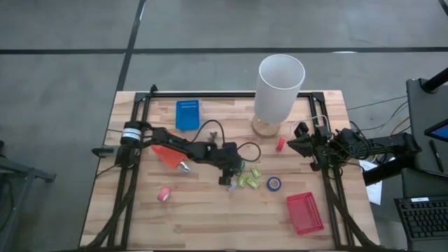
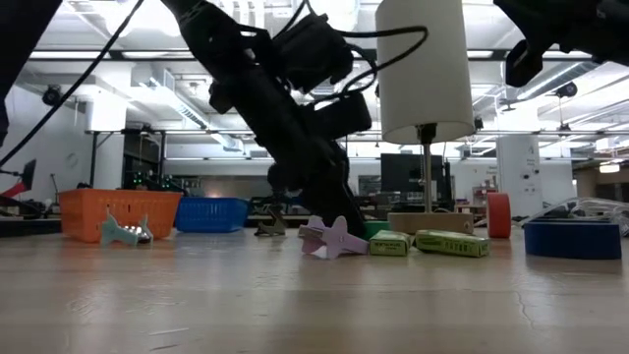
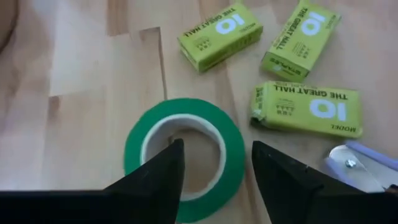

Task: Pick and place Stapler, Stapler remover, tape
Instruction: Put the green tape in the blue bin

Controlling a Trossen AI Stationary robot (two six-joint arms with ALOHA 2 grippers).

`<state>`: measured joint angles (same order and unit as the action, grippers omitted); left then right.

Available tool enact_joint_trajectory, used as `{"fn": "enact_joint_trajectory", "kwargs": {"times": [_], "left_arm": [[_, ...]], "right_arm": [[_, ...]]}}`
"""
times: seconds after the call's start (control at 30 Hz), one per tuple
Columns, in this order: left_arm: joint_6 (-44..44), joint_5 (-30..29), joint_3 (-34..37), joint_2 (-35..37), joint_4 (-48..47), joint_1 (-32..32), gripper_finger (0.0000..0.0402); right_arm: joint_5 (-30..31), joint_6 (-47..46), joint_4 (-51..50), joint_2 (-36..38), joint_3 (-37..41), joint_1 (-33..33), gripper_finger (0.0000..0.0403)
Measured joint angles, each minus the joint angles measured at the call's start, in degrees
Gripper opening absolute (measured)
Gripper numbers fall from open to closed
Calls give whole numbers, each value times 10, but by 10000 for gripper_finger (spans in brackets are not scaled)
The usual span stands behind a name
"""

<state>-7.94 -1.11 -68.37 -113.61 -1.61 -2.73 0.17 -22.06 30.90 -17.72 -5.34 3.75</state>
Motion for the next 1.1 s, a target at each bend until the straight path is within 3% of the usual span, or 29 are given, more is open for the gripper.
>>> {"fn": "enact_joint_trajectory", "kwargs": {"times": [0.1,0.33,0.53,0.77,1.0,1.1], "left_arm": [[1,-4,-13,-9,-8,1,156],[-8,-10,-13,5,-30,1,39],[-10,-54,-13,50,-122,1,41],[-11,-135,5,156,-220,7,42],[-3,-204,65,289,-229,58,51],[14,-207,91,345,-225,94,58]], "right_arm": [[0,0,-1,0,0,0,34],[0,0,-1,0,0,0,34],[0,-3,-3,-1,0,0,34],[0,-4,-5,-2,0,0,34],[0,-5,-5,-8,0,0,34],[0,-5,-4,-8,0,0,34]]}}
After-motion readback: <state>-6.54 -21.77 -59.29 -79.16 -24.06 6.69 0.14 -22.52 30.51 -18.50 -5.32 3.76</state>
